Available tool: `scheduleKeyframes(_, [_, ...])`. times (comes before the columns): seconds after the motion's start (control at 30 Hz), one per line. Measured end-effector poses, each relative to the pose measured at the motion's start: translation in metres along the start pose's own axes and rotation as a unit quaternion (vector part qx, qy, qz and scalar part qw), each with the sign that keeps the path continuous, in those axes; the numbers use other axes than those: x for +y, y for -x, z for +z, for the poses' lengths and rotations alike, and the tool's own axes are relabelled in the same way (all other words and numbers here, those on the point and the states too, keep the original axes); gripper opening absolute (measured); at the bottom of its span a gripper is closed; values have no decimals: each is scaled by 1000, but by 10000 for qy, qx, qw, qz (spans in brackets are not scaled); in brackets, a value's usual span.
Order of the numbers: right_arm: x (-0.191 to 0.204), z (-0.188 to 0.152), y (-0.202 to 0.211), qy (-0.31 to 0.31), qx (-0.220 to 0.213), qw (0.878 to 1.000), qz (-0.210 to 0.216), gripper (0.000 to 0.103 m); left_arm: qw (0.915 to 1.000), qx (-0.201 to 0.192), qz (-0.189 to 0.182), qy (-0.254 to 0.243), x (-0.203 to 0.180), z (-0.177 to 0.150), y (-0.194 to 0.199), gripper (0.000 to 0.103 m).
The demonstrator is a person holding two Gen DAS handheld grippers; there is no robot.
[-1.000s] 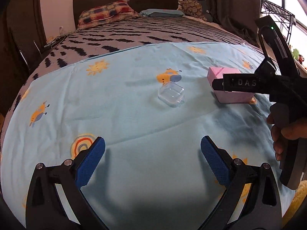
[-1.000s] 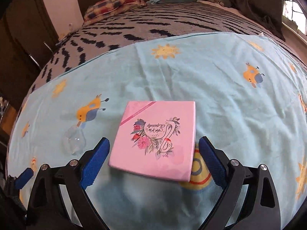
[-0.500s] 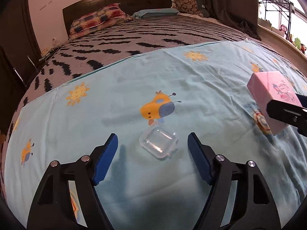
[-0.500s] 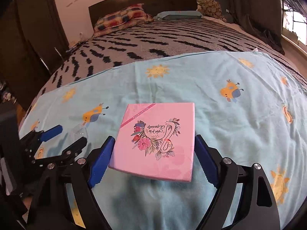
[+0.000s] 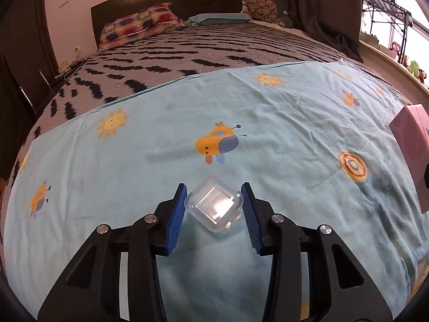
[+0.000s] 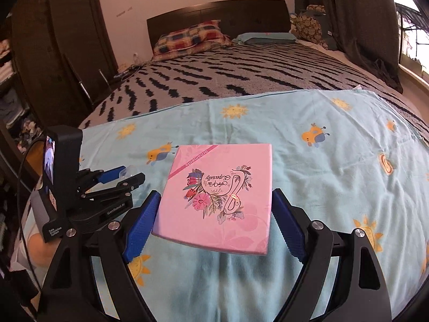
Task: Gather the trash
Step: 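Grasp the clear plastic case with the left gripper while the right gripper grasps the pink box, then lower the clear case and pink box into the bin and open both grippers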
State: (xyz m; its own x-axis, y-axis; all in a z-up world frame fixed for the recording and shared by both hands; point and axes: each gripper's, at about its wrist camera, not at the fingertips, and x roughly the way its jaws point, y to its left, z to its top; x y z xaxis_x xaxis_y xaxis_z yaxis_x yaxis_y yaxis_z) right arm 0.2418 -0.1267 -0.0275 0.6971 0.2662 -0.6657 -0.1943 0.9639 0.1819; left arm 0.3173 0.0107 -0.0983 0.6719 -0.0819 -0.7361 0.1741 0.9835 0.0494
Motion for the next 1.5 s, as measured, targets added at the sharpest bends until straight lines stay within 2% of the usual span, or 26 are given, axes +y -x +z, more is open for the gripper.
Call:
scheduleKeyframes(0.2, [7,-26,40,154,-163,9994,260,84,9990,-302,-307,101,-2,-31,64,40])
scheduleKeyframes(0.43, [4,-75,92,296,-358,9977,487,84,9961,-691,-493,-244,-25,-90,138,39])
scheduleKeyframes(0.63, [0,-128,120,492,-352,9972,439,84,9941,-774,-529,-547,-50,-156,174,39])
scheduleKeyframes(0.77, [3,-167,134,607,-261,9965,508,84,9924,-678,-872,-535,-67,-198,189,40])
scheduleKeyframes(0.93, [3,-209,142,556,77,9955,770,84,9918,-385,-1092,-539,-87,-240,184,40])
scheduleKeyframes(1.03, [-3,-232,135,425,377,9951,812,84,9910,-6,-1270,-430,-91,-261,172,40])
scheduleKeyframes(1.13, [-20,-259,116,-25,868,9922,895,84,9897,469,-1315,-304,-90,-279,152,40])
scheduleKeyframes(1.27, [-29,-292,90,-267,1409,9867,771,84,9869,928,-1305,-220,-91,-300,124,40])
scheduleKeyframes(1.43, [-34,-316,60,-530,1786,9808,579,84,9881,1053,-1112,-107,-95,-316,95,39])
scheduleKeyframes(1.5, [-33,-323,50,-581,1887,9790,504,84,9864,1178,-1148,9,-95,-321,84,39])
